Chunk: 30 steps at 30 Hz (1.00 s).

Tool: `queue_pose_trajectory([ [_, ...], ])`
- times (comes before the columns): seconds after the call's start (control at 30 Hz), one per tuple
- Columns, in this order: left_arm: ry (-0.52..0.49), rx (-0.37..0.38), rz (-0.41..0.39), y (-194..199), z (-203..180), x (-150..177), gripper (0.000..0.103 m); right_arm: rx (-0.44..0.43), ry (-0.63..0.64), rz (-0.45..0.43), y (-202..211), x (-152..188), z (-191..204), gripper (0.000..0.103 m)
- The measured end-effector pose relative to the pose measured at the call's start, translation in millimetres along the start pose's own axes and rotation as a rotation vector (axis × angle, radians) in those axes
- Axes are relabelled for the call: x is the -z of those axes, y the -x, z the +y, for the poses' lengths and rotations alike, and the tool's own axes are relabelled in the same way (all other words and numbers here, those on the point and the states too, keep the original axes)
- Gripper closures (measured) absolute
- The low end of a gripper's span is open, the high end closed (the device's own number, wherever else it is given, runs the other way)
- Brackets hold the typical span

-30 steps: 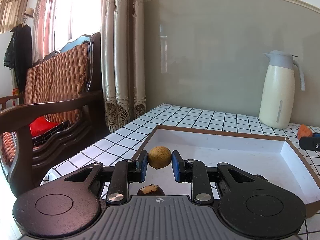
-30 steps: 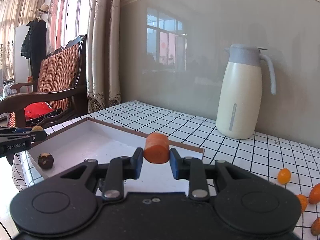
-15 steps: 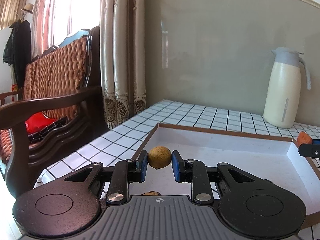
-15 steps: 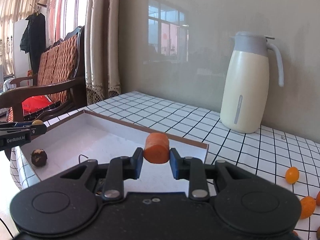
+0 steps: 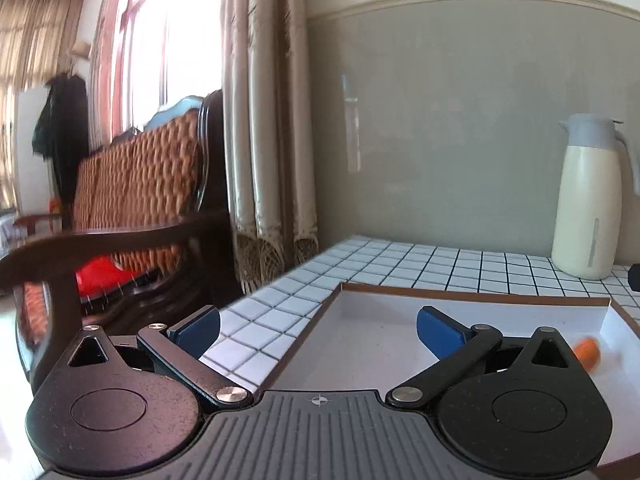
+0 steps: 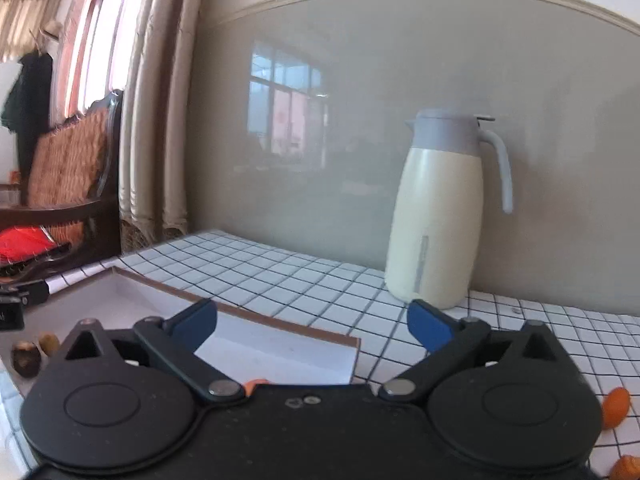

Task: Organize fruits
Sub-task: 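Carry both held fruits over the white tray and open both grippers, then withdraw both tools from the tray back toward the remaining fruits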

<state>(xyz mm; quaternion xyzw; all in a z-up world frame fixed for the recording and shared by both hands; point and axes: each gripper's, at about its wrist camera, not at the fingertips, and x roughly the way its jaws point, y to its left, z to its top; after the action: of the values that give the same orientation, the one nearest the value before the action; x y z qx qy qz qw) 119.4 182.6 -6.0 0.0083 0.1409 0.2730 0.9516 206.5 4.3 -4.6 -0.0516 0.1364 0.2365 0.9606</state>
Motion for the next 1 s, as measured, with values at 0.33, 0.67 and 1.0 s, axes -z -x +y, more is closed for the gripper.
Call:
queue_pose_trajectory([
  [0.33, -0.01, -0.001, 0.049, -12, 2, 5, 0.0, -0.016, 0.011, 0.088, -14, 12, 6, 0.006],
  [0.67, -0.019, 0.004, 0.067, -7, 2, 8, 0.0, -0.033, 0.015, 0.12, -16, 14, 8, 0.006],
  [1.0, -0.02, 0.006, 0.072, -4, 4, 7, 0.0, -0.048, 0.028, 0.125, -13, 14, 11, 0.006],
])
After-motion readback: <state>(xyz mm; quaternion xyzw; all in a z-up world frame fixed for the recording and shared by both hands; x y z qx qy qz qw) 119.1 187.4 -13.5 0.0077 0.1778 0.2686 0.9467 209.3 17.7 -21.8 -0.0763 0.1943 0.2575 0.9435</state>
